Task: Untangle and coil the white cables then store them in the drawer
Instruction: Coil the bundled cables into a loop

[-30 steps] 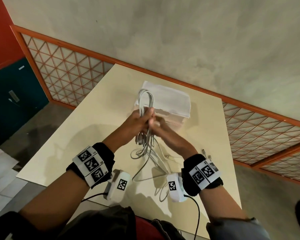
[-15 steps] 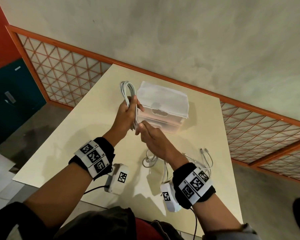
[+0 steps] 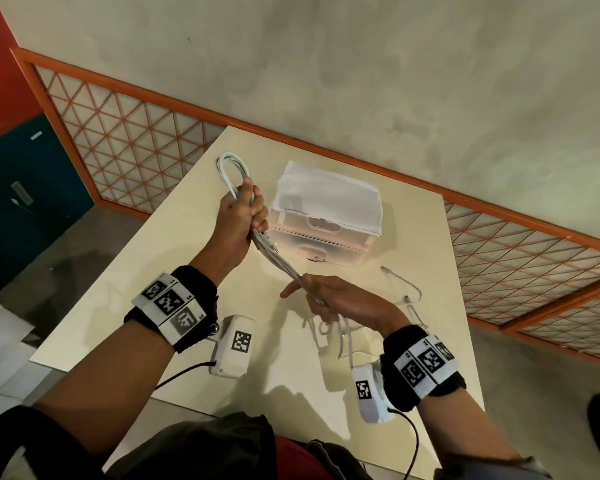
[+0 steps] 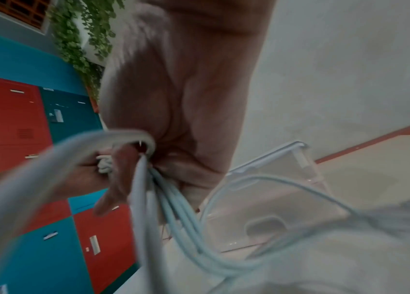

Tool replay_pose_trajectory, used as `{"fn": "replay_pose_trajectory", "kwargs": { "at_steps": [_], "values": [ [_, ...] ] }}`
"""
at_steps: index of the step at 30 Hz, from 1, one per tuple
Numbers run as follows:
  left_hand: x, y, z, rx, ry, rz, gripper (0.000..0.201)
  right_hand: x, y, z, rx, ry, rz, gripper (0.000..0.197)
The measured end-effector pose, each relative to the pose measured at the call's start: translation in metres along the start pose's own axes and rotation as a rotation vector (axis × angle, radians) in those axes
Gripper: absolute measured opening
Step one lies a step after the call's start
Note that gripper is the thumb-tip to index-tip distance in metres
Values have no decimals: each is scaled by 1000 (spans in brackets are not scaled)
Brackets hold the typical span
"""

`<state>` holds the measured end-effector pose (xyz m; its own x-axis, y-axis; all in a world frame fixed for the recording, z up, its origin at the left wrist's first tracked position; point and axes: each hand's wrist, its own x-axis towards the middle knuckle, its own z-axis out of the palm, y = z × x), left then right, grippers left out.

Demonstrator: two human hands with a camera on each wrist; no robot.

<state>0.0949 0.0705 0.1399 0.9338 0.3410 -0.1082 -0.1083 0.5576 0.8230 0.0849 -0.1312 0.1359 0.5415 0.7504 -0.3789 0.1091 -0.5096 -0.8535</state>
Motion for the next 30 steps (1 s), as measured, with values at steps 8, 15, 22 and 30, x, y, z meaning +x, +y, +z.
{"fn": "replay_pose_trajectory", "kwargs": {
  "at_steps": [8,15,22,30],
  "values": [
    [-9,-3,3,382,-296,-17,32,-5,-15,-30,-118,364,-178,18],
    [-21,-3,22,426,-436,-157,34,-4,-39,-35,-147,515,-288,18],
    [-29,-4,30,499,-378,-157,36,-9,-49,-36,-333,449,-319,18],
    [-43,-4,33,522,-557,-298,48,-9,-49,-26,-429,526,-302,58]
  ]
}}
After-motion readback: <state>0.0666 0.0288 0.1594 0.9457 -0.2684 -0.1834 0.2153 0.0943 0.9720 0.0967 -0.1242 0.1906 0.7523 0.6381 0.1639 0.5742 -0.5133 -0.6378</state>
